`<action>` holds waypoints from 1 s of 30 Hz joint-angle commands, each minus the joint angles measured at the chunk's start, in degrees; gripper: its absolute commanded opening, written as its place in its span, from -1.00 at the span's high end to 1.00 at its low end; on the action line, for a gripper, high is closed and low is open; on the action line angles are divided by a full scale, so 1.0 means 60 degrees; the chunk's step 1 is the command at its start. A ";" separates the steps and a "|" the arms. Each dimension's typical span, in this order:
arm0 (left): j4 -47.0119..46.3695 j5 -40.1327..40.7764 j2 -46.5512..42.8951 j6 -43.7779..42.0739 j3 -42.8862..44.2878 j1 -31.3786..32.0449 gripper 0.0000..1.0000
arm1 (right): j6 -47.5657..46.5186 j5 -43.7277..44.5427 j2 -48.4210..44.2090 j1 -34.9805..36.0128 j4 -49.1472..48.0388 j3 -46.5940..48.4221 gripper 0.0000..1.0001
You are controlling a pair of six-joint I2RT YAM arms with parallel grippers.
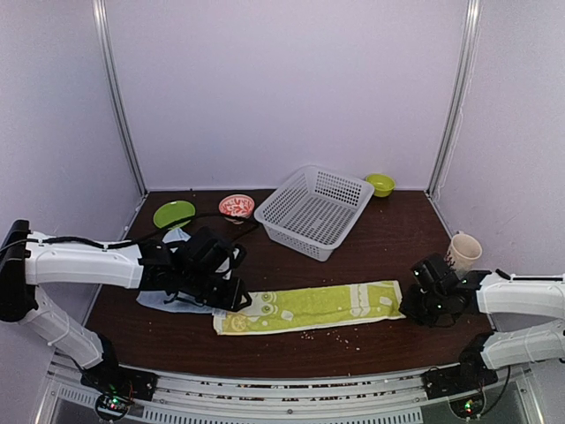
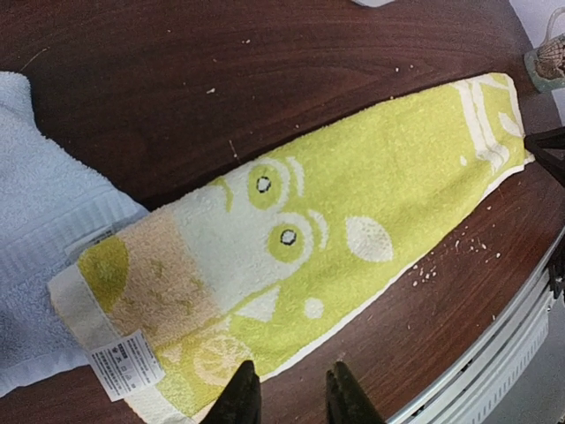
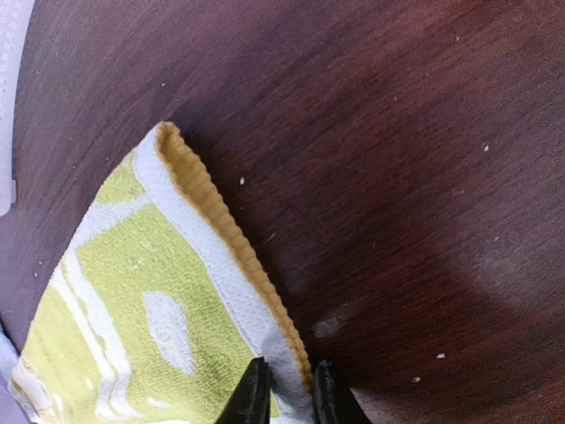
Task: Roll the towels
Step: Pick up the towel from the center of the board.
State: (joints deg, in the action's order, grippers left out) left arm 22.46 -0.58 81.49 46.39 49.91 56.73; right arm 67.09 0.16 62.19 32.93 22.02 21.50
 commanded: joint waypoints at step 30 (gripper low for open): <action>-0.0257 -0.0386 0.1380 0.0262 0.0833 0.0037 0.50 | -0.5482 0.1053 -0.3221 -0.0082 0.2697 0.2416 1.00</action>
State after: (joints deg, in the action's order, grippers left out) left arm 23.44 -1.10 87.50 47.13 51.86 56.73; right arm 42.30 10.22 42.63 32.32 41.52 34.17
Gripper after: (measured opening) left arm 0.251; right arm 0.007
